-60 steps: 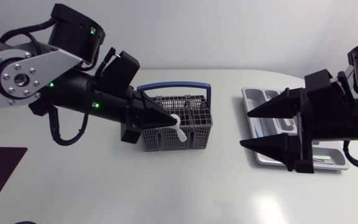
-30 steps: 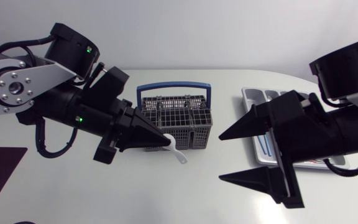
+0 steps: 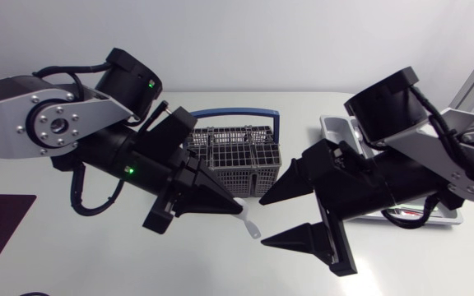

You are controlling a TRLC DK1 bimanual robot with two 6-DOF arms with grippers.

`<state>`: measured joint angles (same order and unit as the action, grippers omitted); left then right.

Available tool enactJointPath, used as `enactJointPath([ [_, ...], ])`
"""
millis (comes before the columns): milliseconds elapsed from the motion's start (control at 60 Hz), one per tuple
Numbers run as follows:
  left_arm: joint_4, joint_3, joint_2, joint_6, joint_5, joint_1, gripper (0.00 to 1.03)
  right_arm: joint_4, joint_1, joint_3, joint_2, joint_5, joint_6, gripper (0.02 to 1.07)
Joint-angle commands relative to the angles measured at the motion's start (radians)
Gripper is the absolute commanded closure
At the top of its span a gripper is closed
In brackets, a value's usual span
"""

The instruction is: Unload the cutlery basket into the drawer organizer.

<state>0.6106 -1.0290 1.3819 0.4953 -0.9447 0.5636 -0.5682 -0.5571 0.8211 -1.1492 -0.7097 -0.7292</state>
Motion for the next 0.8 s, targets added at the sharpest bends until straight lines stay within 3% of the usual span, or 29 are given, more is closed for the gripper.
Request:
enactJointPath([
  [0, 0.012, -0.045, 0.028, 0.019, -0.017, 0.016, 1.0, 0.018, -0.021, -0.017, -0.026, 0.001, 0.002, 0.41],
  [350, 0.032, -0.098, 0.059, 0.015, -0.019, 0.039, 1.0, 0.059, -0.044, -0.017, -0.047, 0.007, 0.001, 0.83],
  [783, 0.032, -0.103, 0.066, 0.015, -0.019, 0.03, 1.0, 0.036, -0.043, -0.02, -0.04, 0.01, -0.004, 0.98],
])
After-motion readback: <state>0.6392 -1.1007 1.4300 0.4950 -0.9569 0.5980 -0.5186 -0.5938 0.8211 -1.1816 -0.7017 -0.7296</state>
